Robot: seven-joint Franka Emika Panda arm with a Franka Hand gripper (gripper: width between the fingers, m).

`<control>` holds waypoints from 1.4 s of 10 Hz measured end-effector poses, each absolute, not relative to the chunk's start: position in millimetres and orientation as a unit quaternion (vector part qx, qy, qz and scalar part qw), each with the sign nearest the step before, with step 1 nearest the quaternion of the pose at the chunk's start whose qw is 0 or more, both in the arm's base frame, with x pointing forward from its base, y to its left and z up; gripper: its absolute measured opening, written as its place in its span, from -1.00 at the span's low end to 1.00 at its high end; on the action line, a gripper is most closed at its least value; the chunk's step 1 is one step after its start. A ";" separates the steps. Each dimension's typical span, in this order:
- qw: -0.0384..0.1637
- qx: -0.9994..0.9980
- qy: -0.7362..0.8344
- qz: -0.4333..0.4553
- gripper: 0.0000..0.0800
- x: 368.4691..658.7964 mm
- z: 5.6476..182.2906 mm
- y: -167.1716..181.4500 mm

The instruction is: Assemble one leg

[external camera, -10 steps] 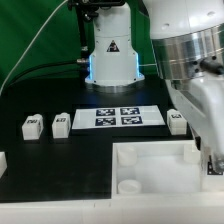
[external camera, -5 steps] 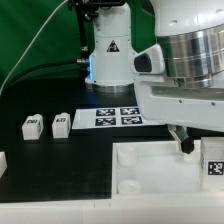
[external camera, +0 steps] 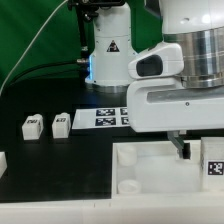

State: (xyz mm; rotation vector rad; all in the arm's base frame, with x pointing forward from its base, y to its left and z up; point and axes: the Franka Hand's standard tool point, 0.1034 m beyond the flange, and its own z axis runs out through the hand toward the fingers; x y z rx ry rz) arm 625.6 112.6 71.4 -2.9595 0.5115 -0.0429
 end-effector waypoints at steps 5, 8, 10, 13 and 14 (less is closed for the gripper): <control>0.073 -0.893 0.443 0.006 -0.26 626.2 71.0 109.9; 0.080 -0.713 0.695 0.040 -0.26 625.7 71.5 111.0; 0.087 -0.645 0.757 0.059 -0.26 625.9 74.8 109.3; 0.076 -0.546 0.831 0.067 -0.26 624.4 72.5 110.9; 0.072 -0.534 0.840 0.061 -0.26 624.8 73.2 109.7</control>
Offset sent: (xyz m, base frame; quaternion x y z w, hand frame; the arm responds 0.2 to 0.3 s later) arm 0.0000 0.0000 0.0000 0.0000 0.0000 0.1790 0.9838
